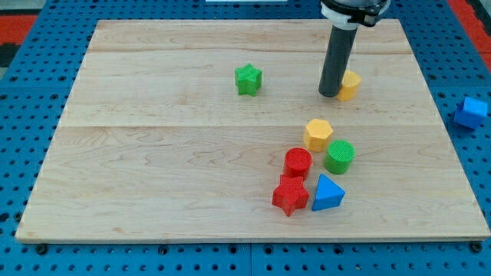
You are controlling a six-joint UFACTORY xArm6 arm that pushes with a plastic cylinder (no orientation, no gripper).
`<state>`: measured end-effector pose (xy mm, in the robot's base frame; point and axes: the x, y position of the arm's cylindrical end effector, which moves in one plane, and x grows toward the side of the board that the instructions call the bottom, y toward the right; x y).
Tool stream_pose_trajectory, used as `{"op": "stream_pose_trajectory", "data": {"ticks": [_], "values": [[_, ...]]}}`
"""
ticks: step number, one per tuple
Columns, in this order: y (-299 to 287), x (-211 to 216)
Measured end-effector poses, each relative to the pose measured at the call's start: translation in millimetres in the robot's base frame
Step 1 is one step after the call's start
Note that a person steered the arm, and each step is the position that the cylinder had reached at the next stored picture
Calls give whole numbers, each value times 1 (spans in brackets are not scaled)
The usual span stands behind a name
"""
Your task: Place the green circle below the green star
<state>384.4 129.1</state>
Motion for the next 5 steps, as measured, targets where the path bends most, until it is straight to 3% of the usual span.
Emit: {"op": "stream_pose_trajectory", "data": {"ticks": [2,3,4,5], "values": [[127,67],[106,118],[68,141],[-27,107]]}}
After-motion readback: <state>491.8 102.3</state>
